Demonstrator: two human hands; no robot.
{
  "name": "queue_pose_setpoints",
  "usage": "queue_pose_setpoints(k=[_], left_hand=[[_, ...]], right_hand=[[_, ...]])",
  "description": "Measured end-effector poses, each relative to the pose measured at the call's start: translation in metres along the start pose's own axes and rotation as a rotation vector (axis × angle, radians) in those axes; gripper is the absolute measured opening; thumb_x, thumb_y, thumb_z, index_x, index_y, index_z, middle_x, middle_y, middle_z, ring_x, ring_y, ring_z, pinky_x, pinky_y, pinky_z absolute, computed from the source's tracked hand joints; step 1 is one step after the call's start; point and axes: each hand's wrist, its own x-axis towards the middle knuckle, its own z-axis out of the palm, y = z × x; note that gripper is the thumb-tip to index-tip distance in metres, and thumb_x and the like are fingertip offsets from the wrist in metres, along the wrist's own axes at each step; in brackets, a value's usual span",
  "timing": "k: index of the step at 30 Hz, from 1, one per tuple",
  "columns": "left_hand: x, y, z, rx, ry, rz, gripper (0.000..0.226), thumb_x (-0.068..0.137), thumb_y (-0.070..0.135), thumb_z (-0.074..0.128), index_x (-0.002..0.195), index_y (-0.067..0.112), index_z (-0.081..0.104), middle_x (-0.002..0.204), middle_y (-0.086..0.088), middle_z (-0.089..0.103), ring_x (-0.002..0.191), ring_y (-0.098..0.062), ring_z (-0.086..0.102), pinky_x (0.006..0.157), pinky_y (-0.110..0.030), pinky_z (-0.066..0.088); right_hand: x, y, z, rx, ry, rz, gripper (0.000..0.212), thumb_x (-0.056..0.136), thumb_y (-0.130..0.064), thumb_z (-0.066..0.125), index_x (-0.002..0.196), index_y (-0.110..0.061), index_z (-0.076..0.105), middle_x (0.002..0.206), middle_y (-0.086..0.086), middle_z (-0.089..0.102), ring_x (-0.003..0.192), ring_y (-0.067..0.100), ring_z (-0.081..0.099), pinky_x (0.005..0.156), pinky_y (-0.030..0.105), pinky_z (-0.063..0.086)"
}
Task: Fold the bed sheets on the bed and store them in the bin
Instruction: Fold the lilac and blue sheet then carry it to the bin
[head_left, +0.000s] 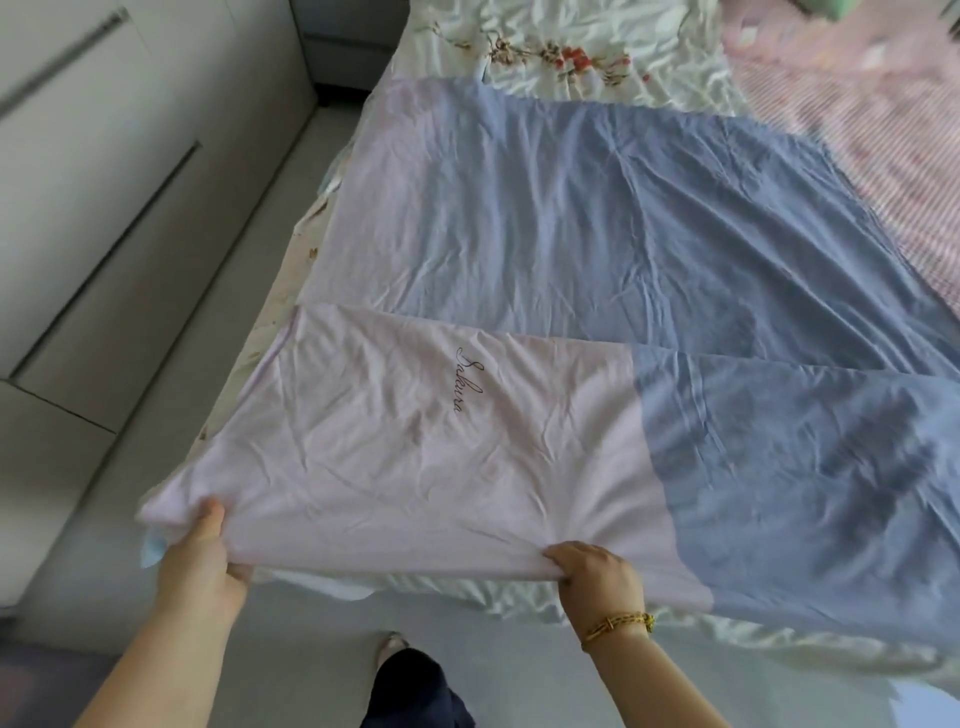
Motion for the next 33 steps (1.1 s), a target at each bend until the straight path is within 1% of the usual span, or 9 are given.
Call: queue_pose_setpoints(k=[3, 7, 12, 16, 18, 21, 24, 28, 33], left_hand=[[-0.015, 0.001, -0.023, 0.003, 0.031, 0.062, 0.041, 0.095, 0.030, 0.050, 0.131, 0.014, 0.043, 0.111, 0.001, 0.056, 0.096, -0.015, 0.056, 0.088, -0.030, 0.045], [-0.023, -0.009, -0.069, -0.014, 0.057, 0.090, 0.026, 0.089, 0.044, 0.054, 0.105, 0.024, 0.053, 0.101, 0.005, 0.058, 0.075, -0.005, 0.052, 0.068, -0.024, 0.043], [-0.037, -0.026, -0.081, -0.106, 0.015, 0.058, 0.043, 0.091, 0.041, 0.052, 0.127, 0.017, 0.048, 0.095, 0.011, 0.057, 0.079, -0.001, 0.055, 0.068, -0.021, 0.046], [-0.048, -0.036, -0.066, -0.116, 0.005, 0.040, 0.016, 0.094, 0.035, 0.050, 0.106, 0.024, 0.052, 0.110, 0.010, 0.057, 0.077, 0.001, 0.055, 0.059, -0.017, 0.051], [-0.048, -0.037, -0.061, -0.126, 0.008, 0.045, 0.008, 0.095, 0.033, 0.048, 0.089, 0.028, 0.051, 0.124, 0.007, 0.054, 0.075, 0.002, 0.055, 0.051, -0.013, 0.052], [-0.043, -0.032, -0.064, -0.153, 0.039, 0.046, 0.007, 0.095, 0.035, 0.049, 0.092, 0.029, 0.051, 0.133, 0.006, 0.052, 0.076, 0.002, 0.056, 0.052, -0.014, 0.051], [-0.028, -0.029, -0.071, -0.142, 0.050, 0.044, 0.025, 0.093, 0.037, 0.050, 0.115, 0.024, 0.051, 0.134, 0.006, 0.052, 0.088, -0.001, 0.060, 0.060, -0.017, 0.051], [-0.032, -0.026, -0.067, -0.080, 0.041, 0.034, 0.009, 0.095, 0.033, 0.048, 0.087, 0.028, 0.048, 0.136, 0.007, 0.049, 0.124, -0.009, 0.048, 0.049, -0.011, 0.051], [-0.030, -0.025, -0.072, -0.088, 0.061, 0.041, 0.020, 0.093, 0.037, 0.051, 0.108, 0.025, 0.052, 0.132, 0.007, 0.053, 0.115, -0.008, 0.055, 0.056, -0.017, 0.055]], right_hand=[[-0.022, -0.005, -0.001, -0.037, -0.009, -0.065, 0.026, 0.025, -0.017, 0.053, 0.044, -0.031, 0.064, 0.043, -0.017, 0.057, 0.034, 0.001, 0.052, 0.030, 0.012, 0.034], [-0.060, -0.012, -0.004, -0.004, -0.034, -0.054, 0.035, 0.026, -0.013, 0.072, 0.054, -0.033, 0.067, 0.052, -0.018, 0.062, 0.044, 0.001, 0.057, 0.036, 0.011, 0.037], [-0.102, 0.013, -0.004, 0.378, -0.144, 0.194, 0.036, 0.091, -0.013, 0.046, 0.126, -0.011, 0.053, 0.125, -0.003, 0.050, 0.119, 0.012, 0.043, 0.100, 0.018, 0.030], [-0.124, 0.037, 0.001, 1.020, 0.228, 1.121, 0.024, 0.087, -0.022, 0.059, 0.073, -0.003, 0.052, 0.074, 0.010, 0.047, 0.075, 0.025, 0.047, 0.064, 0.029, 0.041], [-0.119, 0.041, 0.005, 1.467, 0.093, 1.359, 0.024, 0.094, -0.023, 0.052, 0.091, 0.001, 0.054, 0.090, 0.018, 0.053, 0.086, 0.030, 0.055, 0.077, 0.034, 0.050], [-0.100, 0.042, 0.011, 1.854, 0.089, 1.405, 0.050, 0.097, -0.031, 0.042, 0.135, 0.002, 0.037, 0.135, 0.018, 0.044, 0.123, 0.033, 0.045, 0.101, 0.040, 0.038], [-0.077, 0.051, 0.012, 1.953, 0.288, 1.319, 0.025, 0.095, -0.030, 0.045, 0.104, -0.010, 0.057, 0.107, 0.007, 0.061, 0.082, 0.022, 0.058, 0.083, 0.034, 0.046], [-0.059, 0.072, -0.006, 1.895, 0.389, 1.263, 0.022, 0.096, -0.030, 0.046, 0.081, -0.016, 0.055, 0.059, -0.002, 0.069, 0.050, 0.014, 0.064, 0.044, 0.020, 0.053], [-0.069, 0.073, -0.033, 1.509, 0.387, 1.202, 0.021, 0.093, -0.026, 0.050, 0.100, -0.006, 0.052, 0.076, 0.000, 0.055, 0.067, 0.014, 0.053, 0.041, 0.019, 0.050]])
